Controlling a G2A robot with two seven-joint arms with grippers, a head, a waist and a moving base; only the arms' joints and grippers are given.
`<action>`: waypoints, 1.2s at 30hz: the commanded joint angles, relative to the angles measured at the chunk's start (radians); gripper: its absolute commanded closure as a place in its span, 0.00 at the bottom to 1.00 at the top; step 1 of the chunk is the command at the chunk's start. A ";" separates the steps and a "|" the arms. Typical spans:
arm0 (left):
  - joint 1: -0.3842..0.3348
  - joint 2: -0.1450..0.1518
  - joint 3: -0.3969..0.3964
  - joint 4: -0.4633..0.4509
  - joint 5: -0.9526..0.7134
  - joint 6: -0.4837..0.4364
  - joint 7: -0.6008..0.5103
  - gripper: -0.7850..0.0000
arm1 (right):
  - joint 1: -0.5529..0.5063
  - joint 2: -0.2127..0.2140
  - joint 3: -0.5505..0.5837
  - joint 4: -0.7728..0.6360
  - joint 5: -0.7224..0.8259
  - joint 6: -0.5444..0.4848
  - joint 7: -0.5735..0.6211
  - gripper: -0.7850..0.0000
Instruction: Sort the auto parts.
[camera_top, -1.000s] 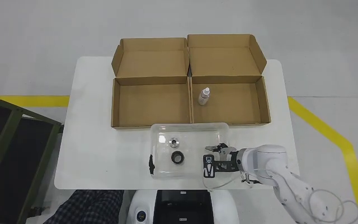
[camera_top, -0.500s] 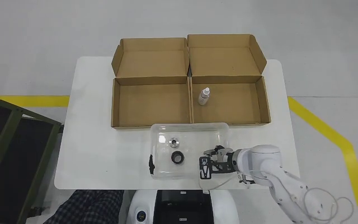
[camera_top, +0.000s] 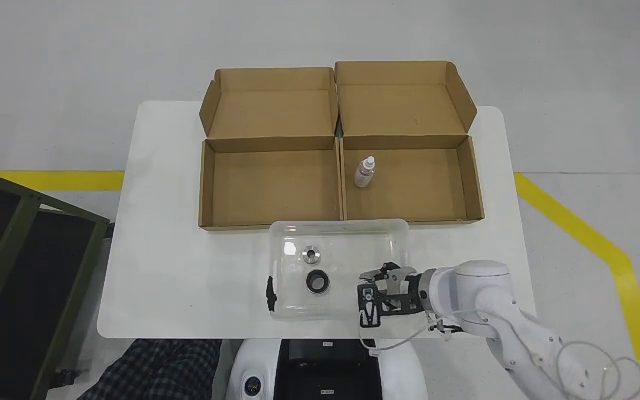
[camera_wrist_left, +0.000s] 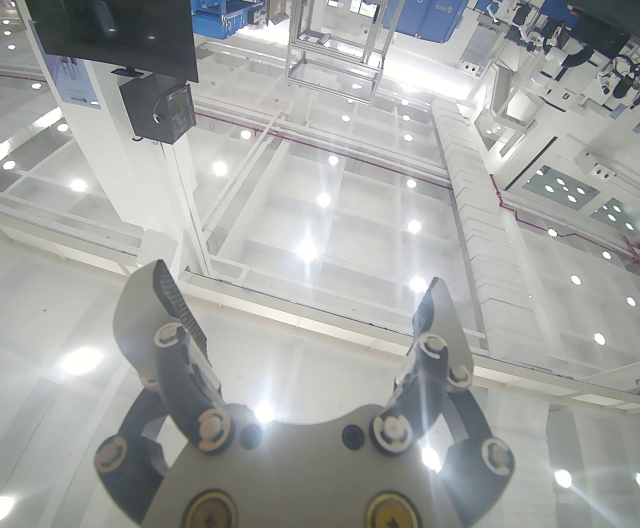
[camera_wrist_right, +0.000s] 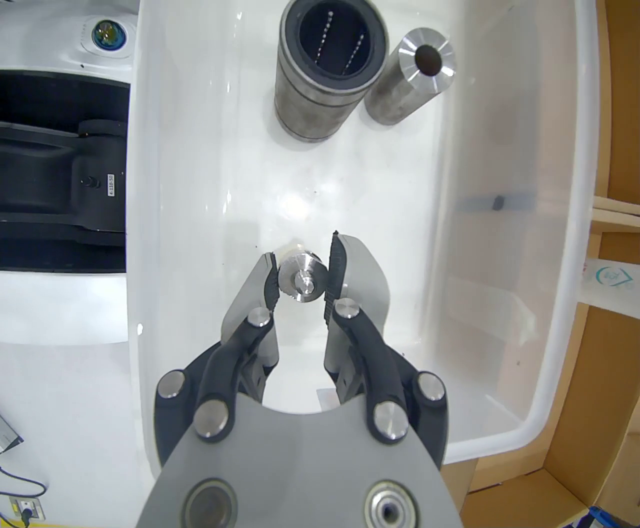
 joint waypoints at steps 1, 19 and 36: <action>0.000 0.000 0.000 0.000 0.000 0.000 0.000 0.00 | 0.001 0.001 0.008 0.004 0.018 0.001 -0.023 1.00; 0.000 0.000 0.000 0.000 0.000 0.000 0.000 0.00 | 0.046 0.002 0.073 0.081 0.227 0.045 -0.274 1.00; 0.000 0.000 0.000 0.000 0.000 0.000 0.000 0.00 | 0.070 0.019 0.206 0.174 0.523 -0.016 -0.509 1.00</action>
